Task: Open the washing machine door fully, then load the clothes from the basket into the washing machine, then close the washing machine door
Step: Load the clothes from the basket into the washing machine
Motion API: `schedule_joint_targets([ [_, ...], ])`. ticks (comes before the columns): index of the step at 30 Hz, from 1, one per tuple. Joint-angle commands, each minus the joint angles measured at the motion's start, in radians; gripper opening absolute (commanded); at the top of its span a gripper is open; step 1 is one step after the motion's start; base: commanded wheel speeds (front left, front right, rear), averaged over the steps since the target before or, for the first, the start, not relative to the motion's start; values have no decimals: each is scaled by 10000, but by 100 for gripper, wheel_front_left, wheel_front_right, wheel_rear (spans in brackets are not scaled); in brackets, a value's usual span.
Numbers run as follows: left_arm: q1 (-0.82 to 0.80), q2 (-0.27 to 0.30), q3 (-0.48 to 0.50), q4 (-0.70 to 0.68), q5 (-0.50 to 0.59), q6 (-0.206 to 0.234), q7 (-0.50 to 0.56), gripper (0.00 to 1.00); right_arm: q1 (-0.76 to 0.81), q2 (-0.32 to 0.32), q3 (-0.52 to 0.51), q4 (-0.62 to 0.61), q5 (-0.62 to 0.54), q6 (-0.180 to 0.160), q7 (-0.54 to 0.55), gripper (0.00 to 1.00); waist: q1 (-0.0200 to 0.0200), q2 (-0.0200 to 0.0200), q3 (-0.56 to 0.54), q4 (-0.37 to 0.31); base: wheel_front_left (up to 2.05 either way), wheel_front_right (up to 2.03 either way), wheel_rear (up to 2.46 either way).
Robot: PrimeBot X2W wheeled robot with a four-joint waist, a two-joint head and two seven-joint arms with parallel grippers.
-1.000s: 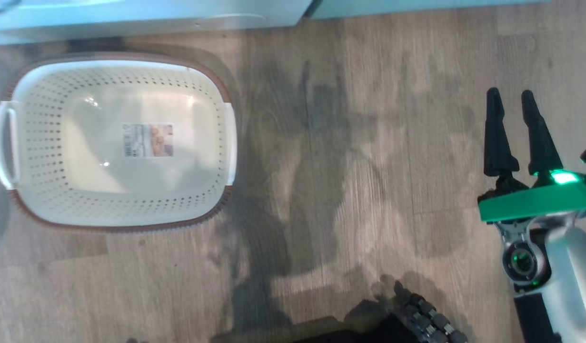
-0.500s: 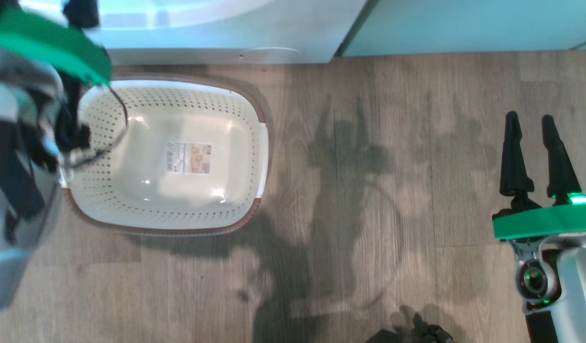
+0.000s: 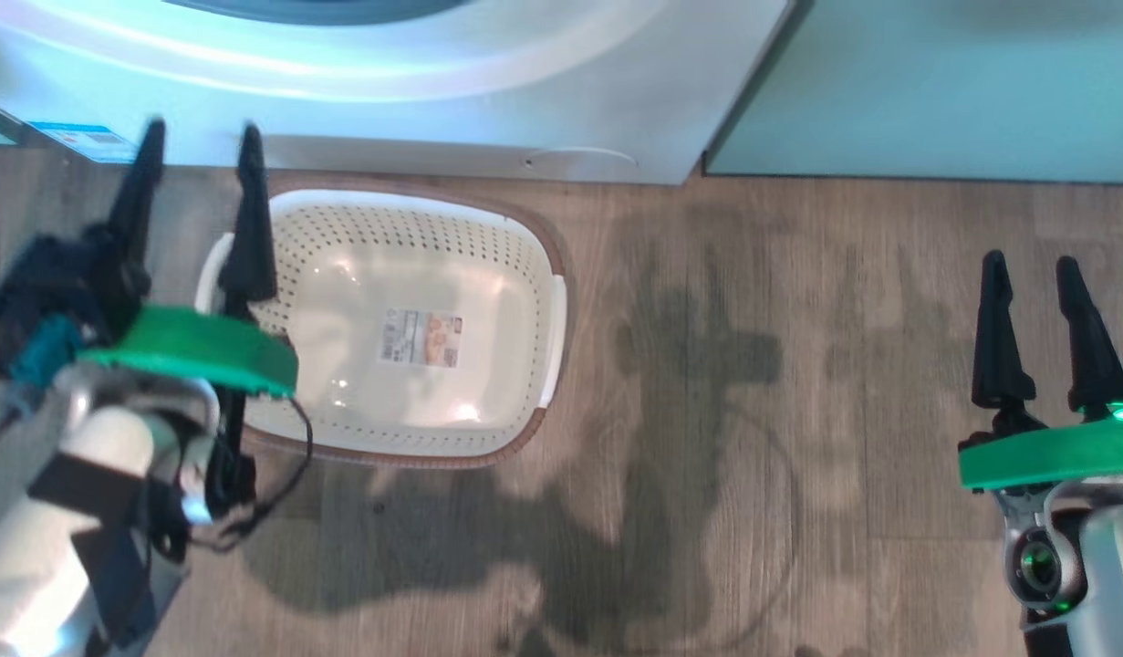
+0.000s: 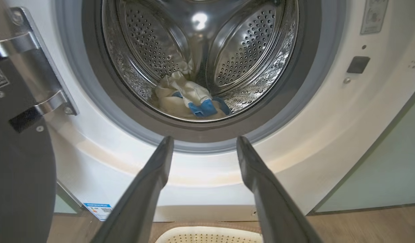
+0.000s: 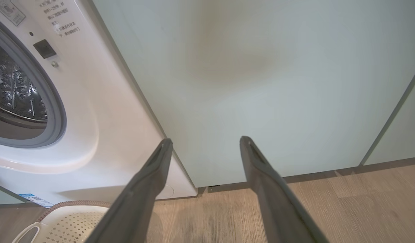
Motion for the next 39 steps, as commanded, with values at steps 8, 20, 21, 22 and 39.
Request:
schedule_joint_targets([
  [8,1531,-59,425,-655,138,576,-583,100,531,-252,46,-579,-270,-29,385,100,0,-1,-927,413,0,0,0],
  [20,2918,-515,59,-450,171,740,-909,100,1462,-169,-40,-978,-412,-29,916,100,0,-1,-2192,774,0,0,0],
  [21,2993,-525,10,-360,185,712,-925,100,1564,-156,-54,-1010,-423,-29,962,100,0,-1,-2314,813,0,0,0],
  [22,3058,-550,-39,-278,168,665,-940,100,1669,-144,-71,-1053,-437,-29,1015,100,0,-1,-2419,854,0,0,0],
  [39,4078,-740,-304,349,-96,-115,-1137,100,3268,-13,-150,-2007,-800,-29,1869,100,0,-1,-4084,1031,0,0,0],
])
